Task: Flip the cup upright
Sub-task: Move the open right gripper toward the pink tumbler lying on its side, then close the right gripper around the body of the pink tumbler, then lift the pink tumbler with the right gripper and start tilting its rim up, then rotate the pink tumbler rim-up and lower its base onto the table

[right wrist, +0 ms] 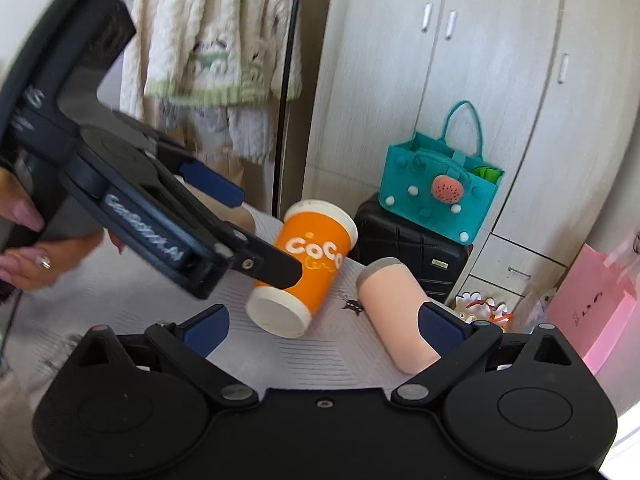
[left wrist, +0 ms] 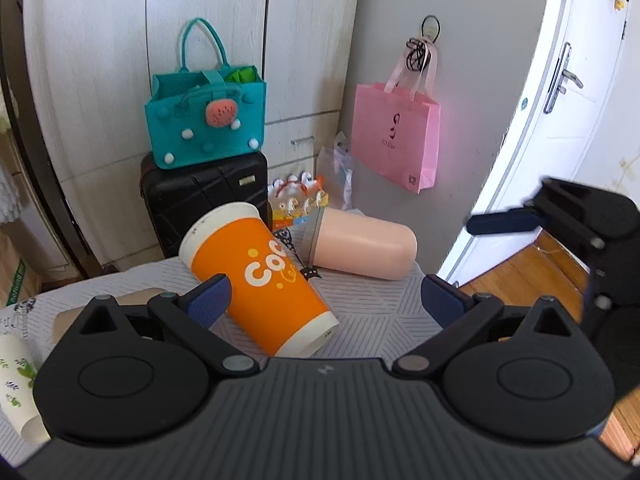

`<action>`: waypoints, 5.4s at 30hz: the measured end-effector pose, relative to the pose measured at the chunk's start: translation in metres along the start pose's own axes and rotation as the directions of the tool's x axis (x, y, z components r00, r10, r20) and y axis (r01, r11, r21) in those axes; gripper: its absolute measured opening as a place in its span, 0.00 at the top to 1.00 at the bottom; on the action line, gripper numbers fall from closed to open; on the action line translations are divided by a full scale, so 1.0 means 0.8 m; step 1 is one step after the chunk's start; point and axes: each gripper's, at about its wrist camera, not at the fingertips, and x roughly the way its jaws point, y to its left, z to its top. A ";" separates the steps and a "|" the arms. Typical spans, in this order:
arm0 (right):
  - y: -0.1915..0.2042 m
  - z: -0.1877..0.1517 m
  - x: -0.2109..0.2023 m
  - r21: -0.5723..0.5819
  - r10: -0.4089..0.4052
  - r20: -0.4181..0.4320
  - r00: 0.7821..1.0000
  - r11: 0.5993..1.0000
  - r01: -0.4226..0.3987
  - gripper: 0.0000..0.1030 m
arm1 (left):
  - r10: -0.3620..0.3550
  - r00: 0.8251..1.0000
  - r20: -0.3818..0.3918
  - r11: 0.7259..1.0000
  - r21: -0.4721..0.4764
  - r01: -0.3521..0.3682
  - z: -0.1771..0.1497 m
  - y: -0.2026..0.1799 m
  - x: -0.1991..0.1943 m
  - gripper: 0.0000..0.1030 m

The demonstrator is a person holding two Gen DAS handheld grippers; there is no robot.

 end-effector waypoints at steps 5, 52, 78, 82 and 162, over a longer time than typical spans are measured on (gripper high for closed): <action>-0.028 0.006 0.046 -0.054 -0.009 -0.079 0.997 0.999 0.004 0.08 | -0.021 1.000 -0.019 1.000 -0.023 0.021 -0.001 0.008 0.016 0.02; -0.003 -0.027 0.041 0.061 -0.084 -0.240 0.967 0.993 0.101 0.34 | -0.035 0.999 0.022 0.999 -0.025 0.036 -0.052 0.002 -0.023 0.03; 0.139 -0.039 -0.015 0.228 0.037 -0.039 0.999 0.973 -0.028 0.34 | 0.048 0.998 0.045 0.998 -0.034 -0.047 -0.134 0.042 -0.146 0.03; 0.168 -0.022 -0.003 0.226 0.093 -0.014 0.996 0.970 -0.088 0.34 | 0.074 0.996 0.052 0.994 -0.086 -0.069 -0.150 0.067 -0.166 0.03; 0.208 -0.011 0.032 -0.035 0.308 0.174 0.935 0.951 -0.307 0.36 | 0.009 0.991 0.137 0.968 -0.248 0.025 -0.201 0.131 -0.123 0.35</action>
